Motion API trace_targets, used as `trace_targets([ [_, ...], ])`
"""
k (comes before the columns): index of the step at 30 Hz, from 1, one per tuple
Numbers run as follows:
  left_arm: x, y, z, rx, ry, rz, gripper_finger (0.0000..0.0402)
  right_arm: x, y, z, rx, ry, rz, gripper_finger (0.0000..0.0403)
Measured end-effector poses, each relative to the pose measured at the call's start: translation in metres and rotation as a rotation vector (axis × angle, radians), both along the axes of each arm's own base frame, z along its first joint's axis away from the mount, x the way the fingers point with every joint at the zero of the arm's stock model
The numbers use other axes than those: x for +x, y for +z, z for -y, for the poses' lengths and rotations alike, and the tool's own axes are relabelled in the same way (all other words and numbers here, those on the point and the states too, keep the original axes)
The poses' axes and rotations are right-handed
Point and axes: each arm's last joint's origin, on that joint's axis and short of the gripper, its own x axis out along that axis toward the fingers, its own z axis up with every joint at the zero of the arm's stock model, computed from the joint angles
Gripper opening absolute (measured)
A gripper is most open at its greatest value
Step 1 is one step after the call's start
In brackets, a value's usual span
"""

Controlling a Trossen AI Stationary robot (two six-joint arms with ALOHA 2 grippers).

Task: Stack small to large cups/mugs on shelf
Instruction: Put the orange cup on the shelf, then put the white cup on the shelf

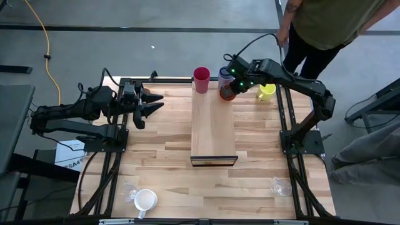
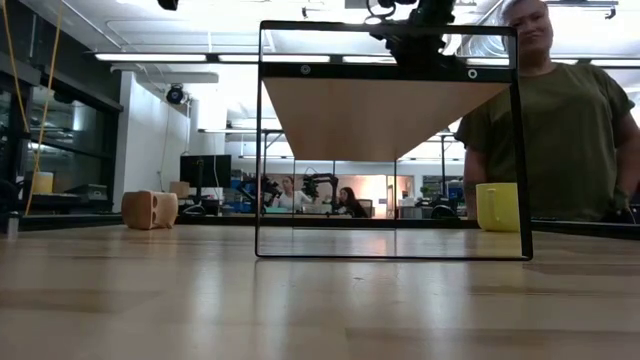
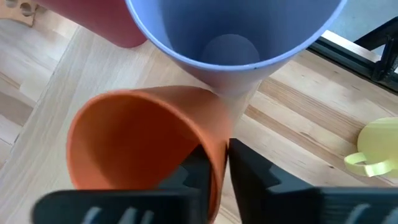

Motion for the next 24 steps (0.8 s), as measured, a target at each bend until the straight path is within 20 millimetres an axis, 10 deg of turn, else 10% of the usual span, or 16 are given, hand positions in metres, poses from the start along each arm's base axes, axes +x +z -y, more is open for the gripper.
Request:
trace_targets([
  [24, -0.0001, 0.0000, -0.0002, 0.000, 0.008, 0.000, 0.0145, 0.0046, 0.0038, 0.0038, -0.089, 0.014, 0.034, 0.0099],
])
